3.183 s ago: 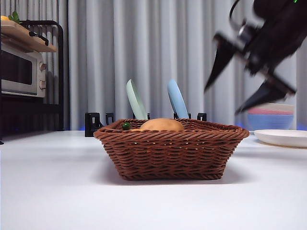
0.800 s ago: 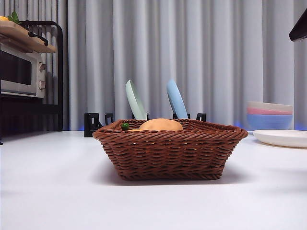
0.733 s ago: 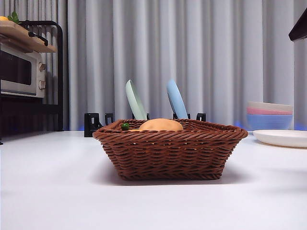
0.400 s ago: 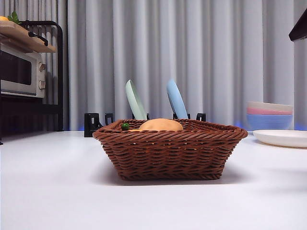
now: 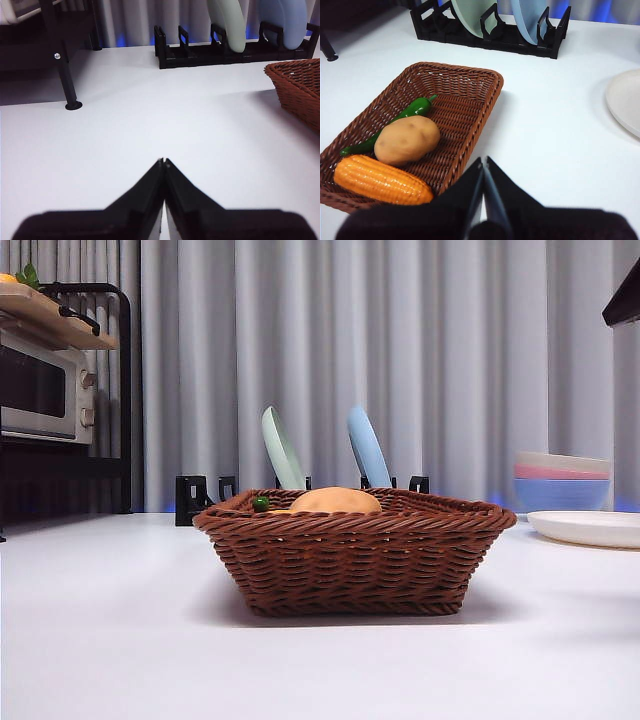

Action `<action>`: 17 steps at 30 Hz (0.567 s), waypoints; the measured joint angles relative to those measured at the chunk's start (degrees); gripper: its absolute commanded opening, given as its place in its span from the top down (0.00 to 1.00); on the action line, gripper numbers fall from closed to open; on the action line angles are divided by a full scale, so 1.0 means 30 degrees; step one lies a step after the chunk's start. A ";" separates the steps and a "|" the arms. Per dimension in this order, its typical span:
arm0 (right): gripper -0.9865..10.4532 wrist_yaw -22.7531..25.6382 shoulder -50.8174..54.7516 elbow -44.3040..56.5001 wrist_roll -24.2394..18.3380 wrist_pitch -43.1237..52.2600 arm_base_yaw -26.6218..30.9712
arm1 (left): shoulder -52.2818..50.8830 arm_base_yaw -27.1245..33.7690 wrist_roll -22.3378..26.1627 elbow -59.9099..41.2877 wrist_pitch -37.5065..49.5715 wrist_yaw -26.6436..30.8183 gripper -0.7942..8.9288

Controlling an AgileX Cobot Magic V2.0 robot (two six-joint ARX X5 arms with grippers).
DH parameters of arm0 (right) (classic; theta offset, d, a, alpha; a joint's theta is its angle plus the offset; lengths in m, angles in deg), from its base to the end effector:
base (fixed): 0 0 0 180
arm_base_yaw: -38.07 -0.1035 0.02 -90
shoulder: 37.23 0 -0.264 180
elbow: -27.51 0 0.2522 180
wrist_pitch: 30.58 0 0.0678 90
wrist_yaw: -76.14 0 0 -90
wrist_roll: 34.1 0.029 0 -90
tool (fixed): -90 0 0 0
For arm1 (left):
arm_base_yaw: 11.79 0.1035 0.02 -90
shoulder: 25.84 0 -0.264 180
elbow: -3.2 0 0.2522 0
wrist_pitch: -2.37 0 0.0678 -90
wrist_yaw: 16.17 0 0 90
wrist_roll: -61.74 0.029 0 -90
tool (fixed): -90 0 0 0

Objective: Pick up the basket,pick up the corn from the table,pick up the potato from the table,pick up the cucumber from the table,put all items into the basket

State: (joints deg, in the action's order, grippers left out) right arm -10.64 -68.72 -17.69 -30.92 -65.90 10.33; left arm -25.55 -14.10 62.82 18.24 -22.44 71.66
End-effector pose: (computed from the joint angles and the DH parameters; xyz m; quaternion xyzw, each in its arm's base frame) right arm 0.1157 0.0590 0.2655 -0.0234 0.1864 0.2035 0.9609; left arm 0.0951 -0.0049 0.1521 0.0095 0.0873 -0.0398 0.9953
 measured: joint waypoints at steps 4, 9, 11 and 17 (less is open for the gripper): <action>0.91 0.0000 0.0000 0.0000 0.0007 -0.0029 0.0000 | 0.0022 0.0000 0.0000 0.0000 0.0000 0.0146 0.92; 0.91 0.0000 0.0000 0.0000 0.0007 -0.0029 0.0000 | 0.0022 0.0000 0.0000 0.0000 0.0000 0.0153 0.92; 0.91 0.0000 0.0000 -0.0007 0.0007 -0.0029 0.0000 | 0.0022 0.0000 0.0000 0.0000 0.0000 0.0153 0.92; 0.91 0.0000 0.0000 0.0000 0.0007 -0.0029 0.0000 | 0.0022 0.0000 0.0000 0.0000 0.0000 0.0160 0.92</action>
State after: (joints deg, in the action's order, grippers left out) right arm -10.64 -68.72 -17.69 -30.89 -65.99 10.33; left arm -25.48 -14.10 62.82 18.24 -22.44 72.14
